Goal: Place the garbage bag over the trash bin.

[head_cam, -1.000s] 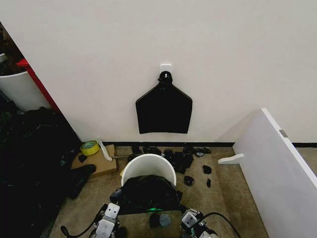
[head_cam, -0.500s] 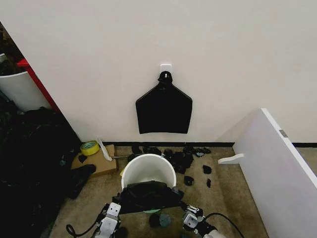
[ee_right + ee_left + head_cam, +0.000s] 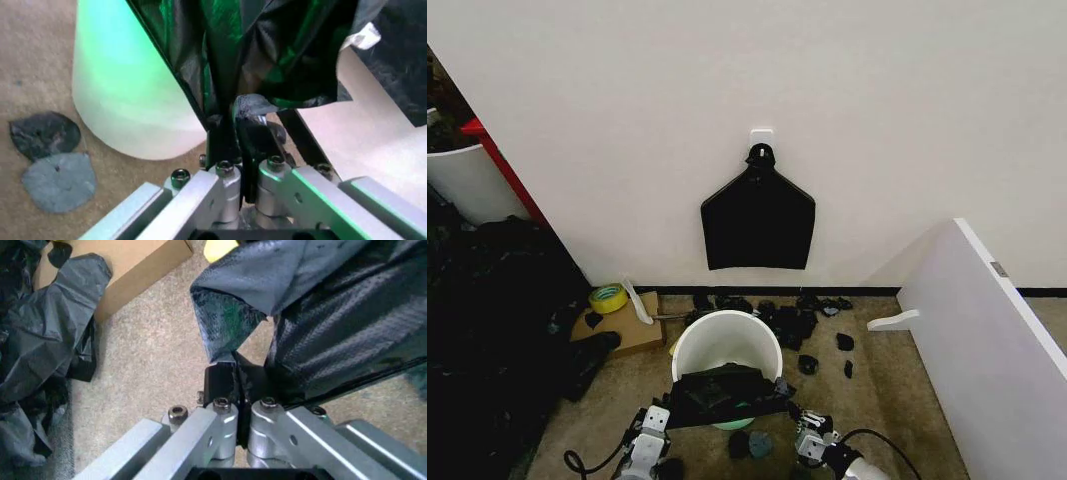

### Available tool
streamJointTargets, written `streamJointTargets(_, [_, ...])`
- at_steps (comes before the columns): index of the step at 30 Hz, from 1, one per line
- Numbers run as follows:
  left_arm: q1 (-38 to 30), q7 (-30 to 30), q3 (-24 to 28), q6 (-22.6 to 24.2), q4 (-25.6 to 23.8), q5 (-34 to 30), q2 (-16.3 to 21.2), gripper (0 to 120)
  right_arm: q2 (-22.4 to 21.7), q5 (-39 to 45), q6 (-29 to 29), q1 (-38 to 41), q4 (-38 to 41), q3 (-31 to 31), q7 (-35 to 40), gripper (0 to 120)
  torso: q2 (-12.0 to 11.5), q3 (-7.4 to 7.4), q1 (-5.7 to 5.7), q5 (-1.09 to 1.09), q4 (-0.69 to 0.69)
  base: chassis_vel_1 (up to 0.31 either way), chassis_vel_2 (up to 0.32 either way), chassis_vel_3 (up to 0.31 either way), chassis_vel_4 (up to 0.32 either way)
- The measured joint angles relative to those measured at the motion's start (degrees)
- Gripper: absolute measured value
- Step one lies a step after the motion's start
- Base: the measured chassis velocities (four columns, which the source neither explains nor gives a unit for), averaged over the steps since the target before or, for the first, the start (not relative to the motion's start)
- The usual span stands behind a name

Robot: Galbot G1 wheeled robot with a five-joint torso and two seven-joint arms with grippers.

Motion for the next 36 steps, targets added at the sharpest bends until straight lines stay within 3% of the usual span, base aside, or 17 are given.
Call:
streamJointTargets(3, [1.8, -0.6, -0.7, -0.5, -1.7, 0.1, 0.3, 0, -0.8, 4.2, 2.6, -0.6, 0.8, 0.4, -1.4, 8, 0.0, 0.0, 0.0, 0.0, 0.0, 0.0, 0.0, 0.0, 0.0])
streamJointTargets(6, [2.9, -1.3, -1.0, -0.5, -2.9, 0.5, 0.6, 8, -1.5, 6.7, 5.4, -1.1, 1.2, 1.1, -3.5, 18, 0.0, 0.0, 0.0, 0.01, 0.0, 0.0, 0.0, 0.0, 0.0])
streamJointTargets(13, [8.0, -3.2, -3.5, -0.4, -7.8, 2.5, 2.3, 36, -3.6, 10.9, 17.3, -3.0, 1.8, 5.5, -11.7, 46, 0.0, 0.0, 0.0, -0.01, 0.0, 0.0, 0.0, 0.0, 0.0])
streamJointTargets(21, [12.2, -4.6, -5.3, -0.7, -11.8, 4.3, 3.8, 61, -3.6, 11.6, 20.2, -4.1, 3.0, 6.8, -14.6, 71, 0.0, 0.0, 0.0, 0.0, 0.0, 0.0, 0.0, 0.0, 0.0])
streamJointTargets(27, [15.8, -5.4, -6.5, -1.1, -14.7, 6.5, 5.2, 88, -3.3, 10.9, 21.5, -4.5, 3.2, 6.6, -16.1, 95, 0.0, 0.0, 0.0, 0.0, 0.0, 0.0, 0.0, 0.0, 0.0])
streamJointTargets(32, [16.9, -5.5, -6.5, -1.1, -16.0, 6.8, 5.3, 99, -3.4, 10.9, 24.0, -4.3, 2.5, 8.4, -19.8, 100, 0.0, 0.0, 0.0, 0.0, 0.0, 0.0, 0.0, 0.0, 0.0])
streamJointTargets(36, [17.3, -5.5, -6.6, -1.3, -17.2, 6.9, 5.1, 100, -3.1, 12.0, 27.1, -3.8, 1.9, 11.6, -25.8, 100, 0.0, 0.0, 0.0, 0.0, 0.0, 0.0, 0.0, 0.0, 0.0])
